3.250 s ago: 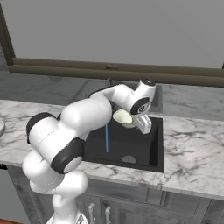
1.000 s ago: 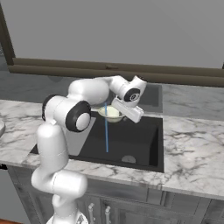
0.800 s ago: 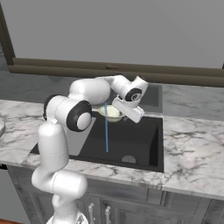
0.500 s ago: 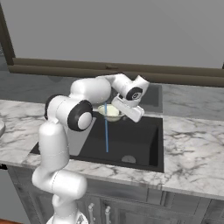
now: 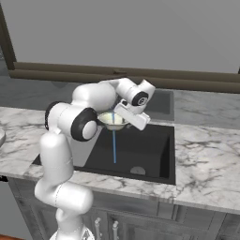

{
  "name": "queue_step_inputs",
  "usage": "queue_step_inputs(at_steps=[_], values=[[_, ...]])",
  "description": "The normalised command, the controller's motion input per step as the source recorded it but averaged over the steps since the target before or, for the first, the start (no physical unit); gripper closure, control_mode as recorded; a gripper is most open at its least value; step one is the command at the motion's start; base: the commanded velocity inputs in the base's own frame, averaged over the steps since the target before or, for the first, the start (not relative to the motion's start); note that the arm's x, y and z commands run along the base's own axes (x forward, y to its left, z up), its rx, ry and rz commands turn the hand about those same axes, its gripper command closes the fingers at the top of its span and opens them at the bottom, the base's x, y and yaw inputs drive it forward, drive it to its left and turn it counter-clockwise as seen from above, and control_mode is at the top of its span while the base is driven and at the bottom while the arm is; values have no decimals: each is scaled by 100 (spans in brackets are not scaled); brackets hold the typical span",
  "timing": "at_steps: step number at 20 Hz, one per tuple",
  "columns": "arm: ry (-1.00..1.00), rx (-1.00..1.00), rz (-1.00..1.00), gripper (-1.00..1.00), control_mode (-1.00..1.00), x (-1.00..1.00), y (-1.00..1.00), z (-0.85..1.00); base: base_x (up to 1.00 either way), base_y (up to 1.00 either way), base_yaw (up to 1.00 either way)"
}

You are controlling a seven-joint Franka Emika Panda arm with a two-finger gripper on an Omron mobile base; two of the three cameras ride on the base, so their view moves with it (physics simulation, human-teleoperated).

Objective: Rinse each bowl for a few seconds and place them down in the sink or on the counter.

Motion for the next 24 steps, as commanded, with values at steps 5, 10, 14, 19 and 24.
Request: queue_step_inputs(at_steps=[5,10,14,19,24], values=[[-3,0,7,100,-100,-18,37,2,0,0,0],[-3,0,7,100,-100,-19,40,1,0,0,0],[-4,-1,7,100,-100,-20,39,3,0,0,0],[-4,0,7,100,-100,-20,36,3,0,0,0],[-1,0,7,100,-100,-7,38,0,0,0,0]])
